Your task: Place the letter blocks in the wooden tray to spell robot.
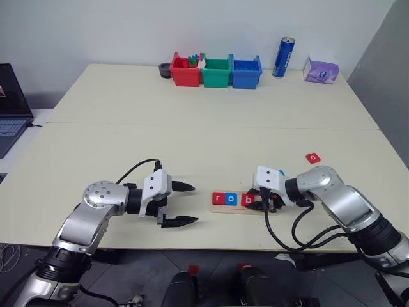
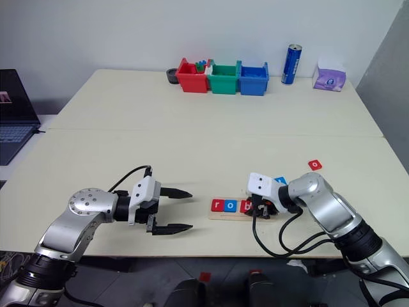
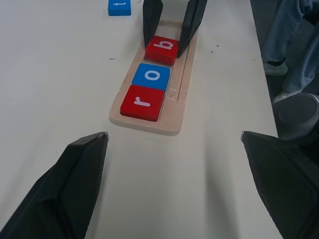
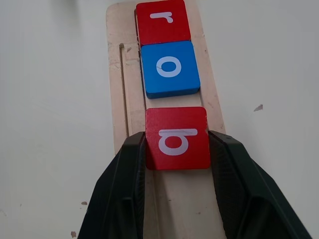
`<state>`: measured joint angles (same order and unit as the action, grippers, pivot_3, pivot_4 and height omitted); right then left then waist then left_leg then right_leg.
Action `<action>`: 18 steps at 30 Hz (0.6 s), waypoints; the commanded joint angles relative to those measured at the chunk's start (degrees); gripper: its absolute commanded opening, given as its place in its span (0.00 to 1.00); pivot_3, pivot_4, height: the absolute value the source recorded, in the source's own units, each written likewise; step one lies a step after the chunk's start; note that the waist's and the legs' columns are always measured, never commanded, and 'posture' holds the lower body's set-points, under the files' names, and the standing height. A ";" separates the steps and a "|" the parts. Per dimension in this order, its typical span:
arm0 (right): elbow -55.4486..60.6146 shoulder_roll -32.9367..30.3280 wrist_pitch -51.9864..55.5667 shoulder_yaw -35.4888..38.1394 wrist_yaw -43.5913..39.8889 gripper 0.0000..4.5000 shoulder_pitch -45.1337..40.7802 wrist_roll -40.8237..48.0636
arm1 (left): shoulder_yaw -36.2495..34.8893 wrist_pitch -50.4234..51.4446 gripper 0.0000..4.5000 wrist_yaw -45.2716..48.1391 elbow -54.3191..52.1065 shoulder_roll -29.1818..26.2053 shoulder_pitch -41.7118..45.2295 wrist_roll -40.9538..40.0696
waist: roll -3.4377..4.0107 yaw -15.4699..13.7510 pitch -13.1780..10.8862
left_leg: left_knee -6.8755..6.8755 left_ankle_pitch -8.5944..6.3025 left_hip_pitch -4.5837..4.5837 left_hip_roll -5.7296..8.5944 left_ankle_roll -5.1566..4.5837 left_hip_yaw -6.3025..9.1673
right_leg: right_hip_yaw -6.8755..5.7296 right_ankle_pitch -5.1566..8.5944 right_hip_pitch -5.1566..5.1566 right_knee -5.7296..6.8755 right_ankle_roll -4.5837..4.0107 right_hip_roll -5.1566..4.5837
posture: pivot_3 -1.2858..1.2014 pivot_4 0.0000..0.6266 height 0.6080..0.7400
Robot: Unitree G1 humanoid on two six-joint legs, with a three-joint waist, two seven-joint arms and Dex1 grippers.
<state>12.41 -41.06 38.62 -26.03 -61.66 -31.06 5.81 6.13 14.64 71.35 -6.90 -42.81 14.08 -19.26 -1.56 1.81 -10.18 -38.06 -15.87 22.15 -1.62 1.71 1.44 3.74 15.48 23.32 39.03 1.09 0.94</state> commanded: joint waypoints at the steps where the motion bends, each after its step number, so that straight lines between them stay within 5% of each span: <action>1: 0.67 0.50 -0.03 0.63 -0.71 0.32 -1.55 0.28 | -0.71 -0.13 1.00 -0.19 -2.17 0.08 0.17 -1.07 | 0.00 0.00 0.00 | 0.00 0.00 0.00 0.00 0.00 0.00 | 0.00 0.00 0.00 0.00 0.00 0.00 | 0.52 0.24 1.00; 9: 0.13 1.19 0.15 0.67 -0.81 0.32 -1.93 -0.11 | -0.74 -0.44 1.00 -0.20 -2.16 0.09 -0.14 -0.99 | 0.00 0.00 0.00 | 0.00 0.00 0.00 0.00 0.00 0.00 | 0.00 0.00 0.00 0.00 0.00 0.00 | 0.52 0.24 1.00; 18: -0.56 1.87 -0.33 0.90 -0.28 0.99 -2.84 -0.75 | -0.62 -0.56 1.00 -0.34 -2.05 0.26 -0.18 -0.91 | 0.00 0.00 0.00 | 0.00 0.00 0.00 0.00 0.00 0.00 | -0.01 0.00 0.00 0.00 0.00 0.00 | 0.52 0.24 1.00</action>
<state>10.83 -39.28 39.01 -26.03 -61.96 -32.37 5.27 6.13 14.62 70.94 -6.90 -42.54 13.97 -19.28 -1.56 1.81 -10.18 -38.06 -15.87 22.15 -1.62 1.71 1.45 3.73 15.47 23.32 39.03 1.09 0.94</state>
